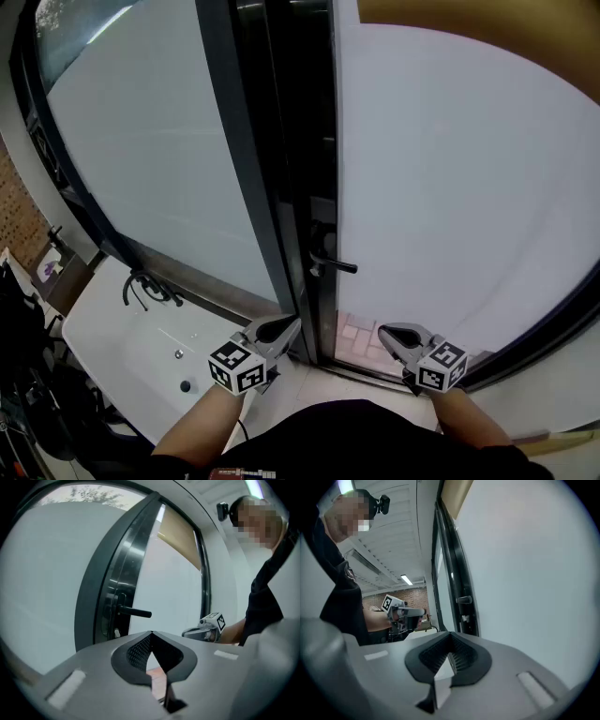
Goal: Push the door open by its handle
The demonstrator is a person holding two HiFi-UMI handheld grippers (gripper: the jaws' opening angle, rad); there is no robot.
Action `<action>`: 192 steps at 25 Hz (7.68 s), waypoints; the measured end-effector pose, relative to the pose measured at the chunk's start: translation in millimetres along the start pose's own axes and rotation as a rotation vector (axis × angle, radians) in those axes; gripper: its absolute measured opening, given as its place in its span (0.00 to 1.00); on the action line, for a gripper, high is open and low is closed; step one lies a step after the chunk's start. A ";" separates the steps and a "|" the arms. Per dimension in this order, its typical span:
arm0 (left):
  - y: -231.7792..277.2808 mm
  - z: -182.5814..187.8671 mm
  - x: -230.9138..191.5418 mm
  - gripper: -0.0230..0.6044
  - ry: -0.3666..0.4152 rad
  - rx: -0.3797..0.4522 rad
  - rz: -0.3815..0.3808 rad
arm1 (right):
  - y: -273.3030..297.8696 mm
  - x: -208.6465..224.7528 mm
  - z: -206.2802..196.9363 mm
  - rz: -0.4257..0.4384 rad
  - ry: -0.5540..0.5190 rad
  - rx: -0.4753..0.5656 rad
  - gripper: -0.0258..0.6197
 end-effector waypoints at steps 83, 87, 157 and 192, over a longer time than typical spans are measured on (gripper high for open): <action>469.2 49.3 -160.7 0.04 1.897 -0.695 -0.008 | 9.4 250.0 47.4 -0.114 0.038 0.078 0.04; 511.1 58.1 -164.8 0.04 1.925 -0.641 -0.046 | 11.3 284.6 43.5 -0.110 0.026 0.057 0.04; 656.6 25.7 -463.6 0.04 -0.206 -0.037 -0.055 | 219.1 749.8 59.1 -0.131 0.104 -0.041 0.04; 467.3 11.2 -172.4 0.04 -0.027 -0.024 0.029 | 140.9 542.0 32.4 0.053 -0.014 -0.054 0.04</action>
Point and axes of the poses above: the fingertips, and each gripper's own axes: y forward along the fingers, x to its right, z out of its top, the point moved 3 cm from there along -y, backward along the fingers, and after that the axes turned 5 degrees about -x, right-handed, at the moved point
